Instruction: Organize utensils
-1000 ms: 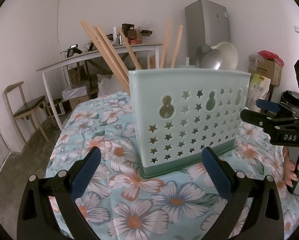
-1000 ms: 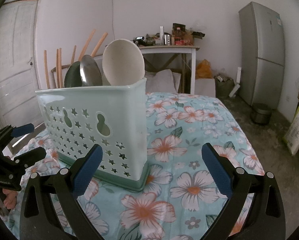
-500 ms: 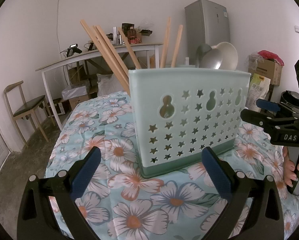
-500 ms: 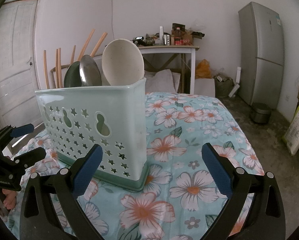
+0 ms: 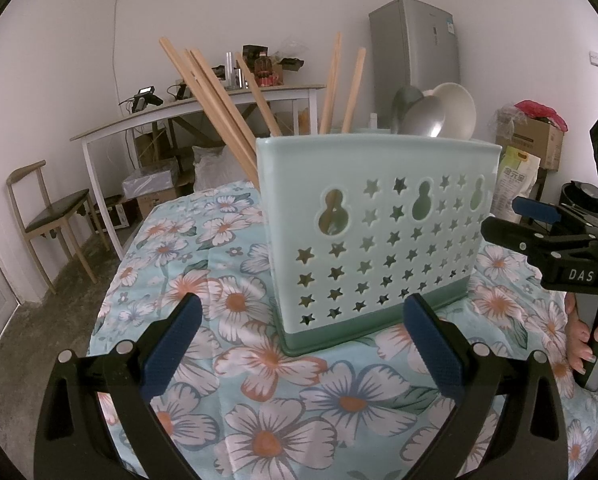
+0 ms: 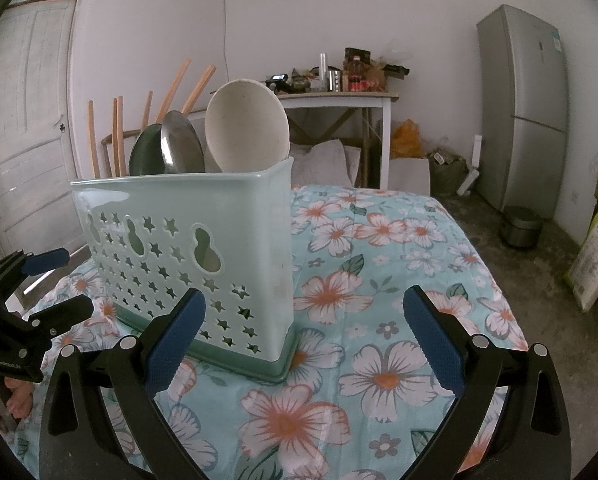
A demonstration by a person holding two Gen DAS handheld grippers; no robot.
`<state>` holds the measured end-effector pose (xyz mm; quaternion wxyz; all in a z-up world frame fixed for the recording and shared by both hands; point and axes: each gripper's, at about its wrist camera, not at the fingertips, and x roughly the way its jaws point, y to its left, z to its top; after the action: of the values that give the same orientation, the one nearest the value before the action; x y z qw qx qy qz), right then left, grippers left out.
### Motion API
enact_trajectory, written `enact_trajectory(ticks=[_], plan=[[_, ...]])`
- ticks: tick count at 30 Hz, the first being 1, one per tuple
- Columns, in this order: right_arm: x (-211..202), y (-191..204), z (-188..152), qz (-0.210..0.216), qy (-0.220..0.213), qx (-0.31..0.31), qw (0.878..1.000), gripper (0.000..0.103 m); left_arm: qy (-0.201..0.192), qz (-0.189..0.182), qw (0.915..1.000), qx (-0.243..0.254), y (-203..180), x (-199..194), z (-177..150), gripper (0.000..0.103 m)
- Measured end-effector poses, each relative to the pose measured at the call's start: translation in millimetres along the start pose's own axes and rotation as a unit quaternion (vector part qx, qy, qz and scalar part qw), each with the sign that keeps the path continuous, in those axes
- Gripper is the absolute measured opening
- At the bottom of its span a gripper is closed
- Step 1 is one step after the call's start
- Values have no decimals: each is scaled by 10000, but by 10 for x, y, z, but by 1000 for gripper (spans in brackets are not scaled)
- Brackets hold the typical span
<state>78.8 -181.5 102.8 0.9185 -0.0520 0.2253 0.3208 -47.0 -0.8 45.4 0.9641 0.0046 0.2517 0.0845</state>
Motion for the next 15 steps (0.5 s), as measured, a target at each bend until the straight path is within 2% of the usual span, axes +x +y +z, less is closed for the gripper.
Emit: enact_trajectory(ticks=[15], plan=[[1, 0, -1, 0, -2, -4, 10000, 95, 6, -9, 10000, -10, 20, 7, -15, 99]])
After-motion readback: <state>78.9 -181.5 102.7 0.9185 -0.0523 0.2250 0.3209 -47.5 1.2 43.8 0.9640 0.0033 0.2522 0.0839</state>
